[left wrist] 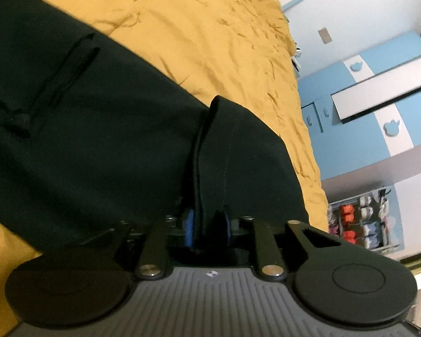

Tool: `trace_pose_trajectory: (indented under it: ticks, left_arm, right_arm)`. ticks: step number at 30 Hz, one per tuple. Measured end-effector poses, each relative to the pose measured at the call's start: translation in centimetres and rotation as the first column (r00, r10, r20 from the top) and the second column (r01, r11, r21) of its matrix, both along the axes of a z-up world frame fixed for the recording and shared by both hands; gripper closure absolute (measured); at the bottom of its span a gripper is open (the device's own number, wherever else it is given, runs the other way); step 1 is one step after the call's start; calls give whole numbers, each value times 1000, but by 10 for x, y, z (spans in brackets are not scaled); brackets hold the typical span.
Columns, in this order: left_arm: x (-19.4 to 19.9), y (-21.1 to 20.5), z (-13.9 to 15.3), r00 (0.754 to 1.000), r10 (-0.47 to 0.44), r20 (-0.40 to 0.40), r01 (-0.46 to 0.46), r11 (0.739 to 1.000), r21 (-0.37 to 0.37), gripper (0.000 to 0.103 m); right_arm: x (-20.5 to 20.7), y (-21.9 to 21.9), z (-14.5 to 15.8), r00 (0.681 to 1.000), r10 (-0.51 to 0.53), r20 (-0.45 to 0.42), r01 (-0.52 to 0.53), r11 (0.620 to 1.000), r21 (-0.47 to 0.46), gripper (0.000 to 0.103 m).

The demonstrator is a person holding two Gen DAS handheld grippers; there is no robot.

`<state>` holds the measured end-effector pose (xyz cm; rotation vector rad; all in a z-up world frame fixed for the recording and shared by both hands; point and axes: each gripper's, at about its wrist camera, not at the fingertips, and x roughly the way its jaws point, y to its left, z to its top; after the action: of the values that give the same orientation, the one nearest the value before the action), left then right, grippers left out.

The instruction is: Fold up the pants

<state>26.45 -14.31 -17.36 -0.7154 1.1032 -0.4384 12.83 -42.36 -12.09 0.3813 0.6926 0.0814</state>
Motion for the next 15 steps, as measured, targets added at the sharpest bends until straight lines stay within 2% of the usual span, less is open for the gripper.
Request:
trace_pose_trajectory:
  ticks: [1,3,4,5,10,15]
  left_arm:
    - [1,-2,-2,1000,-6,-18,6,1000,-9,65]
    - [2,-5,-4,1000,-14,-23,14,1000,-19,64]
    - [2,-7,-3,1000,-21,-17,21,1000,-12,73]
    - [2,-8,-2,999,-31,-8,31,999,-6,98]
    - [-4,3,15,996,-54,69,58,997,-52,98]
    - [-4,32,32,995,12,103,1,993,-119,98]
  right_arm:
    - [2,-2,1,1000,-15,10,15,1000,9,87]
    - [1,-2,7,999,-40,33,40,999,18,85]
    - [0,-1,9,998,-45,37,45,999,20,82]
    - [-1,0,10,998,-50,42,49,999,21,82]
    - [-10,1,24,993,-46,105,44,999,24,82]
    - [2,14,42,990,1,139,2,1000,-22,82]
